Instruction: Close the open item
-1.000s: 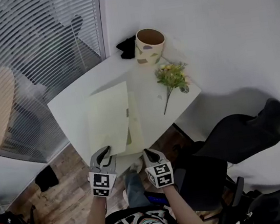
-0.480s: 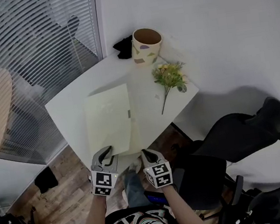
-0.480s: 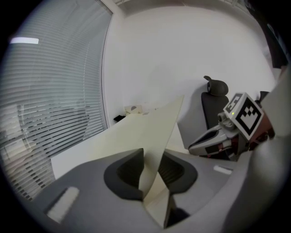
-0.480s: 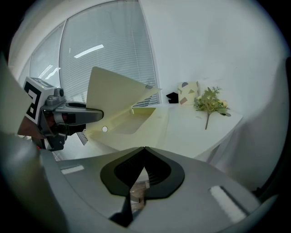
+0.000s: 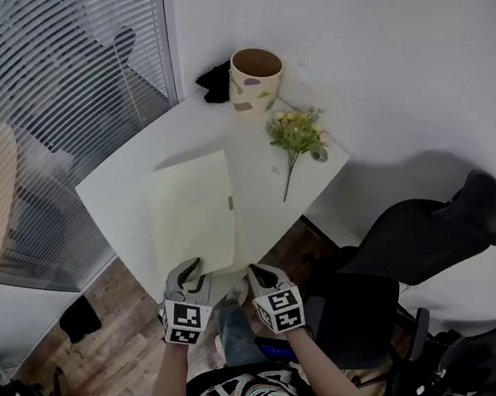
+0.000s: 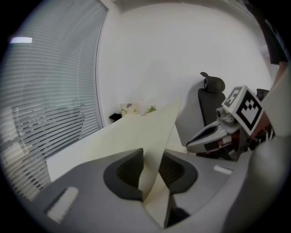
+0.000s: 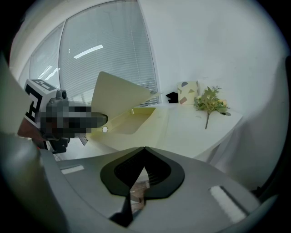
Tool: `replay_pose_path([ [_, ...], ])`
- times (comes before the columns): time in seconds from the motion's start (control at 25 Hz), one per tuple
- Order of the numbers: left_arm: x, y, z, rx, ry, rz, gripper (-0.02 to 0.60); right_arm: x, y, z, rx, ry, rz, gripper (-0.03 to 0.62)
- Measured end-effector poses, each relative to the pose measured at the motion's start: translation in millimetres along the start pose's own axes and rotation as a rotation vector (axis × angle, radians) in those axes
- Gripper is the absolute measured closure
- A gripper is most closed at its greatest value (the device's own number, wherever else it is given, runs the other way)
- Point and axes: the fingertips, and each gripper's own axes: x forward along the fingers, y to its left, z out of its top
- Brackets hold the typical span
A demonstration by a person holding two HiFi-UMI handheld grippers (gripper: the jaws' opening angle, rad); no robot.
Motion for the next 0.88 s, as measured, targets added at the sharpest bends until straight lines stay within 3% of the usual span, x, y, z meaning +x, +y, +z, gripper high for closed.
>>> replay_pose_path([
  [0.88, 15.5, -13.4, -10.7, 0.047, 0.062, -0.065, 0.428, -0.1, -0.1, -1.2, 0.007, 0.001, -0.01, 0.594],
])
